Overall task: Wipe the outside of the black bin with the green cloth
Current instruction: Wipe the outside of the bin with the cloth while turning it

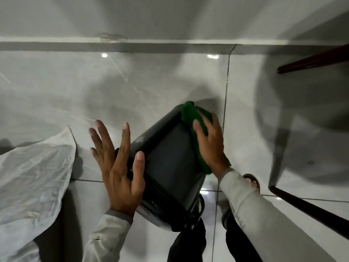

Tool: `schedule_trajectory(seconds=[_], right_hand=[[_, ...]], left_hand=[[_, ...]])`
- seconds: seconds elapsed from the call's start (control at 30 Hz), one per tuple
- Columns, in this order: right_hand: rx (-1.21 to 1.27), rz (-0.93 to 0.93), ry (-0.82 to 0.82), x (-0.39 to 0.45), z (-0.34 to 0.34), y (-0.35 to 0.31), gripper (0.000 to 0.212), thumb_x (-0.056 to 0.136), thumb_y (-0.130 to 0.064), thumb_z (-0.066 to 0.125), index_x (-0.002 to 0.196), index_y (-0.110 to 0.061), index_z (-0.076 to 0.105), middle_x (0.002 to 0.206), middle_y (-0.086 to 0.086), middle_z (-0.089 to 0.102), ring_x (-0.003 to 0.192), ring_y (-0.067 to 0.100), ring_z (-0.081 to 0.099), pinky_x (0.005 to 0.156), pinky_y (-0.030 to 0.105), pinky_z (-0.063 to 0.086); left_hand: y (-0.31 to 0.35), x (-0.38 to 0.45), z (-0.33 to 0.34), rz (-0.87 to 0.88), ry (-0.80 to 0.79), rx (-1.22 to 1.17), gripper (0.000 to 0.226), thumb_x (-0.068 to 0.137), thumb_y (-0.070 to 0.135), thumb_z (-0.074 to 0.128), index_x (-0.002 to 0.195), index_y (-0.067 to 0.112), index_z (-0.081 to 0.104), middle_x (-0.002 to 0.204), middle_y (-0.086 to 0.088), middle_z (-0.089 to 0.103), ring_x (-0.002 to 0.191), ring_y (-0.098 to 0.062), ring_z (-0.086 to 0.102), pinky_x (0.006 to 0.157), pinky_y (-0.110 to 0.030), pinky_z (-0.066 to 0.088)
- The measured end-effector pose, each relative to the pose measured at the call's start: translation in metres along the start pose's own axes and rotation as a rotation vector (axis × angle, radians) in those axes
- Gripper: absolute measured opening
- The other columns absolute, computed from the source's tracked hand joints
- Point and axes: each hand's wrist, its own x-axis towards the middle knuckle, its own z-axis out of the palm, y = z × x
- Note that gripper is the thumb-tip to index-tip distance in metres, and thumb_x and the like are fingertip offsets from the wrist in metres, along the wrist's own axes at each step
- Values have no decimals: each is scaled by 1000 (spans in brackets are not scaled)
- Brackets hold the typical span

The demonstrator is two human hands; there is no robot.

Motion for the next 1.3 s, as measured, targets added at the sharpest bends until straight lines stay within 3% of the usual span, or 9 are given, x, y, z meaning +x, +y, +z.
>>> schedule_trajectory(seconds=[0.17,0.27,0.4,0.47,0.67,0.83,1.03,1.13,1.3], right_hand=[[101,252,-30,47,-17,4,55,111,-44,39,164,-34,30,179,11,11,166,29,10,135,45,12],[105,34,-75,26,-23,-9,51,112,-29,42,162,-30,34,178,9,16,166,27,13,134,39,11],[16,-241,-183,-47,-23,-20,49,106,-46,35,150,-65,26,179,-9,7,163,-1,-6,133,39,3],[51,-292,-170,-57,-24,-14,48,107,-42,36,150,-61,27,178,-8,11,165,2,0,133,39,6],[400,133,17,21,-25,28,48,112,-21,37,160,-24,40,172,7,32,160,27,29,133,44,21],[536,484,11,62,-32,48,52,112,-23,30,164,-23,30,168,8,40,154,32,40,129,49,32],[206,-195,-171,-5,-35,4,52,104,-46,47,156,-43,42,171,-11,24,161,8,12,132,39,11],[123,-329,-247,11,-35,3,50,103,-48,48,152,-39,50,173,-1,32,163,16,19,133,47,13],[343,180,-110,77,-31,23,46,105,-32,57,150,-24,56,154,3,57,142,24,54,121,39,41]], left_hand=[[23,15,14,-25,25,7,58,101,34,45,156,17,39,173,-24,9,160,-23,-9,130,-63,3],[30,26,15,-52,0,12,58,101,39,43,157,22,40,174,-18,7,161,-24,-8,127,-68,5],[36,37,16,-50,-55,39,59,101,46,40,157,29,39,176,-12,7,163,-31,-5,126,-70,8],[41,37,19,-14,-69,55,58,101,47,40,156,30,39,175,-12,8,163,-32,-3,126,-69,10],[45,46,25,-2,-52,47,57,102,50,41,156,31,41,175,-11,9,163,-32,-4,128,-66,12],[56,60,34,-3,-57,60,56,102,55,39,155,38,39,176,-7,8,163,-30,-6,130,-62,11],[53,61,27,37,-102,69,51,104,48,39,154,39,36,176,-7,8,163,-29,-6,129,-64,10],[54,54,26,59,-111,73,50,103,41,42,152,32,42,175,-9,11,163,-29,-3,131,-57,11],[57,43,27,24,-31,89,49,103,35,45,148,19,53,173,-13,19,163,-33,3,122,-9,12]])
